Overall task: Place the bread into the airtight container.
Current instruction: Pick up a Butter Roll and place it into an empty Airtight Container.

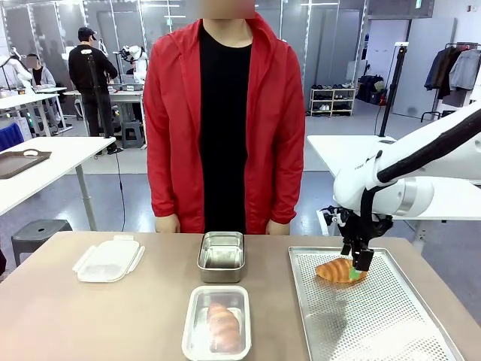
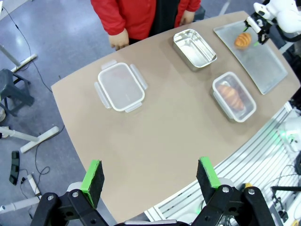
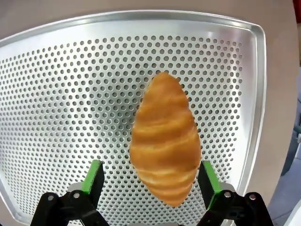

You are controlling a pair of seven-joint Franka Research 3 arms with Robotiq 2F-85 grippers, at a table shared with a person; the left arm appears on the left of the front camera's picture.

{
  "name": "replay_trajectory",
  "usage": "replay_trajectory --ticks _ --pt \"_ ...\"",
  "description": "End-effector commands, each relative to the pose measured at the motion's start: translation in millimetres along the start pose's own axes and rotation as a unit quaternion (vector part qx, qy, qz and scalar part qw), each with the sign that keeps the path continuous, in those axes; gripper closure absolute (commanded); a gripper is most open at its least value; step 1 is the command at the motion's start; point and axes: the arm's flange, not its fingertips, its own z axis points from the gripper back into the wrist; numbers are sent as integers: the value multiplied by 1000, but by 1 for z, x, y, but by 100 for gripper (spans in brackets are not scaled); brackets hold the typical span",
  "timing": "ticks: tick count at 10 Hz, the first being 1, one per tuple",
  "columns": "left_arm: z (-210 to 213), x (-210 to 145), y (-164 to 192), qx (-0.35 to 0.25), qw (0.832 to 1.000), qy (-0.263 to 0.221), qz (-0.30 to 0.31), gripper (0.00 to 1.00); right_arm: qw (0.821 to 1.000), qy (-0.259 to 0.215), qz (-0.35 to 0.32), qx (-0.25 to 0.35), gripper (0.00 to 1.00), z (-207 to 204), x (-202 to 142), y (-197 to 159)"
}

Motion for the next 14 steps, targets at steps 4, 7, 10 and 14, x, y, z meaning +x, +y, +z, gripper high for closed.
replay_trajectory --ticks 4,7,10,14 --pt "2 2 0 -2 1000 -1 -3 0 999 30 -12 1 18 -18 8 -15" --pt "2 2 0 -2 1000 -1 -3 0 999 32 -10 0 50 -21 9 -16" --pt "2 2 0 -2 1000 -1 -3 0 999 29 -17 10 77 -14 6 -15" --pt "2 2 0 -2 1000 -1 -3 0 998 24 -52 -8 89 38 24 -5"
